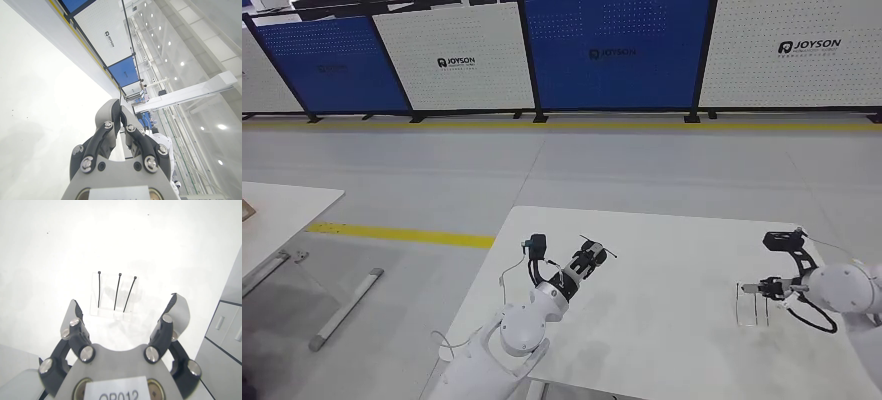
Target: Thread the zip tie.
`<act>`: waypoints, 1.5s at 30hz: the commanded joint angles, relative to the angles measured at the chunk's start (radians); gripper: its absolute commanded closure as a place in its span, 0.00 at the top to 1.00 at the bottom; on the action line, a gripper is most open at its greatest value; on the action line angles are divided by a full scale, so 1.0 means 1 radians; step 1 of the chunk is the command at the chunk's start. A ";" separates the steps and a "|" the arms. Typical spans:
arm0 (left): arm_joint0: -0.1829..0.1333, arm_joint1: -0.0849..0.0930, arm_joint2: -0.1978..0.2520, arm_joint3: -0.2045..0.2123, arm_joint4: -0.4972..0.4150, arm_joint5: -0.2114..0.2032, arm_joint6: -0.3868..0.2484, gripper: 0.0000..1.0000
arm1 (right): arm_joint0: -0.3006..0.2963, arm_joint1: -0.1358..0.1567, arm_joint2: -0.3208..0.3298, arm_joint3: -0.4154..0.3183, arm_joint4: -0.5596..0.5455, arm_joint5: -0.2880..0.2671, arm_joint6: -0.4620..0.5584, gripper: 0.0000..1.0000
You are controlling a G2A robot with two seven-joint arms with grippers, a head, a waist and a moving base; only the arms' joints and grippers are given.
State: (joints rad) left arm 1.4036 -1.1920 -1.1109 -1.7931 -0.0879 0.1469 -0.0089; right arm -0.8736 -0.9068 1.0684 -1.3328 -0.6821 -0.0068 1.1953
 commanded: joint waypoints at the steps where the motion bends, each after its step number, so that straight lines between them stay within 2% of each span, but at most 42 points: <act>1: 0.000 0.000 0.000 0.000 0.000 0.000 0.000 0.00 | 0.008 -0.001 0.010 0.023 0.056 -0.085 -0.009 1.00; 4: 0.000 0.000 0.000 0.000 0.000 0.000 0.000 0.00 | 0.040 -0.010 -0.010 0.066 0.090 -0.124 0.023 1.00; 6: 0.000 0.000 0.000 0.000 0.000 0.000 0.000 0.00 | 0.080 -0.023 -0.044 0.107 0.099 -0.106 0.058 1.00; 8: 0.000 0.000 0.000 0.000 0.000 0.000 0.000 0.00 | 0.126 -0.037 -0.082 0.155 0.103 -0.121 0.097 1.00; 10: 0.000 0.000 0.000 0.000 0.000 0.000 0.000 0.00 | 0.156 -0.047 -0.098 0.196 0.112 -0.108 0.102 1.00; 18: 0.000 0.000 0.000 0.000 0.000 0.000 0.000 0.00 | 0.149 -0.047 -0.098 0.194 0.110 -0.106 0.086 1.00; 20: 0.000 0.000 0.000 0.000 0.000 0.000 0.000 0.00 | 0.130 -0.046 -0.098 0.170 0.091 -0.093 0.050 1.00; 25: 0.000 0.000 0.000 0.000 0.000 0.000 0.000 0.00 | 0.095 -0.037 -0.083 0.089 0.058 -0.062 0.056 0.97; 26: 0.000 0.000 0.000 0.000 0.000 0.000 0.000 0.00 | 0.091 -0.035 -0.080 0.080 0.056 -0.056 0.062 0.95; 27: 0.000 0.000 0.000 0.000 0.000 0.000 0.000 0.00 | 0.090 -0.034 -0.077 0.076 0.053 -0.050 0.071 0.81; 28: 0.000 0.000 0.000 0.000 0.000 0.000 0.000 0.00 | 0.091 -0.034 -0.075 0.075 0.052 -0.045 0.080 0.58; 29: 0.000 0.000 0.000 0.000 0.000 0.000 0.000 0.00 | 0.092 -0.034 -0.075 0.077 0.056 -0.041 0.091 0.49; 30: 0.000 0.000 0.000 0.000 0.000 0.000 0.000 0.00 | 0.094 -0.035 -0.076 0.081 0.058 -0.041 0.101 0.49; 32: 0.000 0.000 0.000 0.000 0.000 0.000 0.000 0.00 | 0.105 -0.039 -0.080 0.103 0.077 -0.037 0.123 0.43; 33: 0.000 0.000 0.000 0.000 0.000 0.000 0.000 0.00 | 0.110 -0.040 -0.083 0.113 0.087 -0.047 0.129 0.37; 38: 0.000 0.000 0.000 0.000 0.000 0.000 0.000 0.00 | 0.143 -0.052 -0.103 0.184 0.100 -0.043 0.142 0.36; 45: 0.000 0.000 0.000 0.000 0.000 0.000 0.000 0.00 | 0.173 -0.068 -0.138 0.234 0.095 -0.029 0.150 0.33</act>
State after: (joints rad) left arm 1.4036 -1.1920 -1.1109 -1.7931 -0.0879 0.1469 -0.0089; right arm -0.7036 -0.9734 0.9340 -1.1032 -0.5865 -0.0382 1.3448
